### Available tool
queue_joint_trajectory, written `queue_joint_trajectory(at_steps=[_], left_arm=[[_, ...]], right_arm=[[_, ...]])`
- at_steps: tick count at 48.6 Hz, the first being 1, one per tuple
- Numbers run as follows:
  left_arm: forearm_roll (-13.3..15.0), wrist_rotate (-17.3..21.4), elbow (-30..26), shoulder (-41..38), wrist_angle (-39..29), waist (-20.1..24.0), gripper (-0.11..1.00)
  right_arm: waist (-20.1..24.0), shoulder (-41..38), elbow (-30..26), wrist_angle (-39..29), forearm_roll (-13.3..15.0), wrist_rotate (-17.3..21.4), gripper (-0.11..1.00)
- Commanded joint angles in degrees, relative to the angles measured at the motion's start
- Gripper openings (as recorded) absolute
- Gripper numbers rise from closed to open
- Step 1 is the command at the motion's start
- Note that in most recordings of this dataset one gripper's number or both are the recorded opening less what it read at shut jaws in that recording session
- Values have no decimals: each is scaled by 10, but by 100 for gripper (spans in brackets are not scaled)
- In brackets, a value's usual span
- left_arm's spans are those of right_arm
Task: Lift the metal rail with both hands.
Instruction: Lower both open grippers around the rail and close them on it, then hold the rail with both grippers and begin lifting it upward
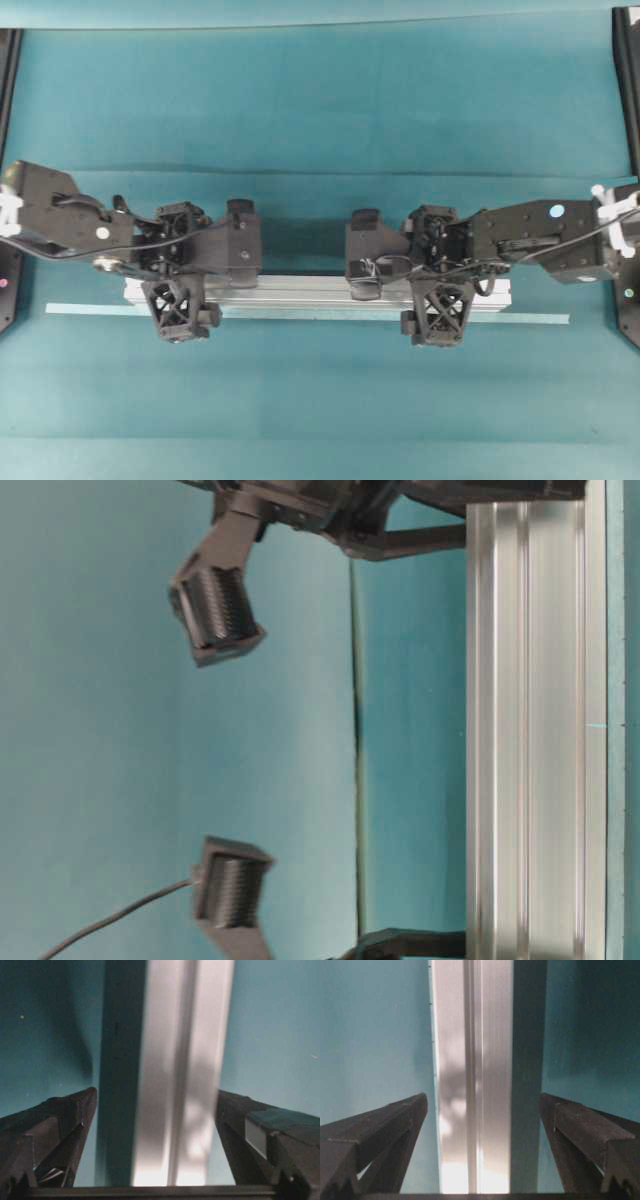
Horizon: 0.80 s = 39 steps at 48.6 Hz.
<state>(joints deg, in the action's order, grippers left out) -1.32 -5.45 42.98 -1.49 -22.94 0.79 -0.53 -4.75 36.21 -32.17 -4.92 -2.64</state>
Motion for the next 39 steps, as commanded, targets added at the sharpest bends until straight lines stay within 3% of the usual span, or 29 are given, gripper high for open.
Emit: queue_joint_trajectory(at_steps=[1,28,33,39], left_arm=[[-2,1,-7,-6,9,-2,99],[-2,17,-7,-10,20,-3,95],[-2,18,-7,-8,20,-11,80],[-2,18,-5,-8,20,-14,43]], right_arm=[[1,-11,-2,7,2,-5,96],[-4,-16,5,21,2,4,95],[-4,-15,4,19,1,4,84],[-4,-15,5,15,1,3,53]])
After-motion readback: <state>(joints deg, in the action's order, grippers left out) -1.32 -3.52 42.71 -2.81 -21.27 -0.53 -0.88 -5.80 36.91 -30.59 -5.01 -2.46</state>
